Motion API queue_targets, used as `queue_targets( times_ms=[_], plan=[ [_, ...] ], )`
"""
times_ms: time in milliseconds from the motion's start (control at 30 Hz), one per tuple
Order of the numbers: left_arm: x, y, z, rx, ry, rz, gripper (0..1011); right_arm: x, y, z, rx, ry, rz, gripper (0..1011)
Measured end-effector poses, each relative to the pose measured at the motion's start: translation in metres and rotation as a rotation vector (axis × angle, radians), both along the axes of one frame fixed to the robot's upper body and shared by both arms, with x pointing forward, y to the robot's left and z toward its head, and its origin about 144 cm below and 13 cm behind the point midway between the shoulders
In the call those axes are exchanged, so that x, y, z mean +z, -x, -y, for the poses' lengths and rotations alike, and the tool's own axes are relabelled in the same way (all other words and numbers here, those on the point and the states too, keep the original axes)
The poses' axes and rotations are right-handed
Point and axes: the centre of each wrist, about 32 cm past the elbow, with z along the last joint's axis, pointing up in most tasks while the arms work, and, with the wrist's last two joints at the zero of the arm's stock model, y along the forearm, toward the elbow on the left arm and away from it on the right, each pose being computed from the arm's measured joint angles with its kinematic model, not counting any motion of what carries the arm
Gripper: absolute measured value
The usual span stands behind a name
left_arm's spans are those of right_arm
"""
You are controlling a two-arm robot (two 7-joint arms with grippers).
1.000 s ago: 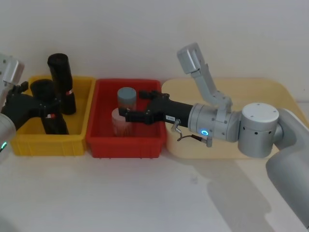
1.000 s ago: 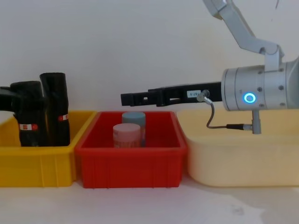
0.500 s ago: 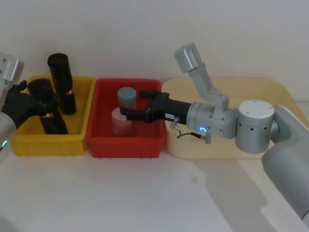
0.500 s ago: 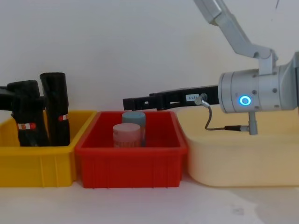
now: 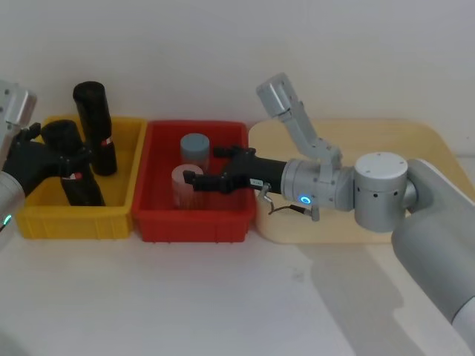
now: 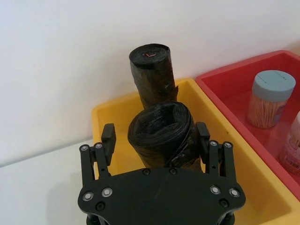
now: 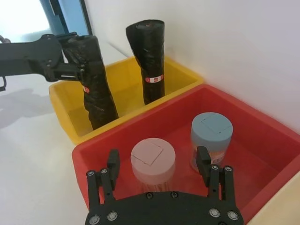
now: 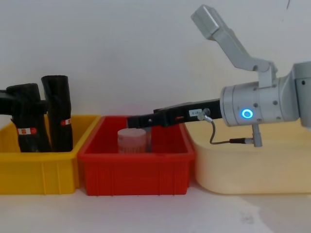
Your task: Pick up the garbage bag with the one hand and transfer it to the other hand.
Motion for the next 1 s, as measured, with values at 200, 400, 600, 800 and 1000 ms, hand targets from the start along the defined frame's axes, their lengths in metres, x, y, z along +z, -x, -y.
queue_targets(
  times_ms=[200,400,600,800,1000],
  plan=[
    [0.0,0.0,0.0,0.001,0.0,0.0,1001,-0.002,-0.005,-0.002,0.004,0.017,-0.003,1001],
    [0.0,0.0,0.0,0.002,0.0,0.0,1001,-0.002,-0.01,-0.005,0.014,0.033,-0.004,1001],
    [0.0,0.0,0.0,0.002,0.0,0.0,1001,-0.001,-0.013,-0.008,0.026,0.052,-0.004,1001],
    [0.0,0.0,0.0,0.002,0.0,0.0,1001,-0.001,-0.016,-0.011,0.038,0.074,-0.002,1001],
    [0.0,0.0,0.0,0.002,0.0,0.0,1001,0.0,-0.018,-0.015,0.051,0.091,0.0,1001]
  ],
)
